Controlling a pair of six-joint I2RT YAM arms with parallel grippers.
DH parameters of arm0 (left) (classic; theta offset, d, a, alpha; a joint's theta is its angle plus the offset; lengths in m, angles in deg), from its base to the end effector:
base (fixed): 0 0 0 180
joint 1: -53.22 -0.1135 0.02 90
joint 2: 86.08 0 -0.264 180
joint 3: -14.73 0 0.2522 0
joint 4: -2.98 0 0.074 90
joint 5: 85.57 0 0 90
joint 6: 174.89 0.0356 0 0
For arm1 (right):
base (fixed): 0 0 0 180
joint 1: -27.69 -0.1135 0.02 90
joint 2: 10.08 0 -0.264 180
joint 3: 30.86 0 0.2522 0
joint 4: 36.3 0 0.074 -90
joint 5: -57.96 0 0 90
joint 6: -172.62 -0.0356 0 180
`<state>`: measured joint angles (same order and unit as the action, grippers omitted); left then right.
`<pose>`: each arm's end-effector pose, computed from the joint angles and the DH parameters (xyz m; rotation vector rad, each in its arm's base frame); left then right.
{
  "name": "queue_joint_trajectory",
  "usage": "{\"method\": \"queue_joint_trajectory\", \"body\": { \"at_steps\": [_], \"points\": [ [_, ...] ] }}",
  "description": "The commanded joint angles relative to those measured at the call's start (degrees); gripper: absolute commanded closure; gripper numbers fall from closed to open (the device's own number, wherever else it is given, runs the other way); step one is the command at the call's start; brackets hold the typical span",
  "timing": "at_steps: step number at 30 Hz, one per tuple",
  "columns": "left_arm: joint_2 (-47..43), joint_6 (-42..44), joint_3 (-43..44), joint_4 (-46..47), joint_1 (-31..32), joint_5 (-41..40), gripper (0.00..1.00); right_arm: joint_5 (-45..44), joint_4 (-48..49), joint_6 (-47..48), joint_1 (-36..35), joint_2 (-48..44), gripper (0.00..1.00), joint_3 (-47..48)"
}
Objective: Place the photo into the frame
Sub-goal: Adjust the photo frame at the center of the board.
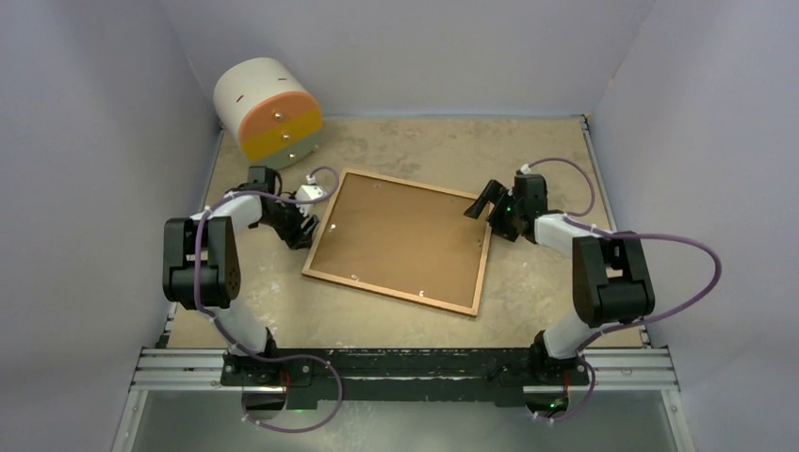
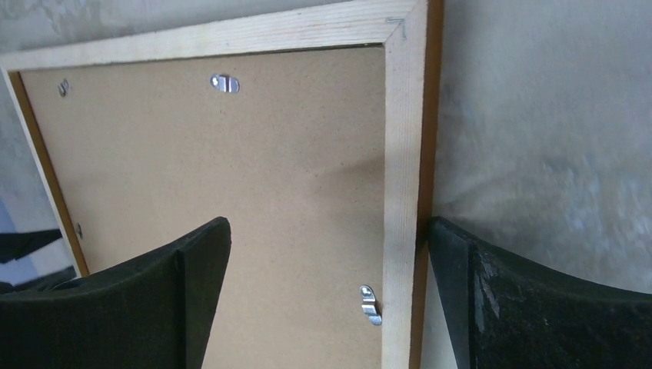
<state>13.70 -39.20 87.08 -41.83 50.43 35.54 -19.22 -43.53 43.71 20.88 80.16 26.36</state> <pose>0.3211 -0.0028 0.1580 1.0557 2.3777 -0.4930 0.3124 0.0453 0.1698 0.5298 2.2825 0.6637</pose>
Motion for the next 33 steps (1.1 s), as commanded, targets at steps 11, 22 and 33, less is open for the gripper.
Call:
{"method": "queue_joint_trajectory", "body": {
  "at_steps": [11, 22, 33],
  "points": [
    [-7.48, 14.57, -3.53, -18.66, -0.15, 4.57, 0.46, -6.91, -12.85, 4.19, -1.89, 6.78, 0.01, 20.05],
    [4.01, 0.3, 7.64, -17.23, -3.48, 17.77, 0.35, -7.25, -1.53, -4.11, -17.81, 2.62, 0.13, 17.37],
    [8.17, -3.88, 5.29, -10.76, -3.44, 13.9, 0.67, 0.17, 12.65, -14.51, -35.28, 16.13, 0.18, 22.6]
  ]
}}
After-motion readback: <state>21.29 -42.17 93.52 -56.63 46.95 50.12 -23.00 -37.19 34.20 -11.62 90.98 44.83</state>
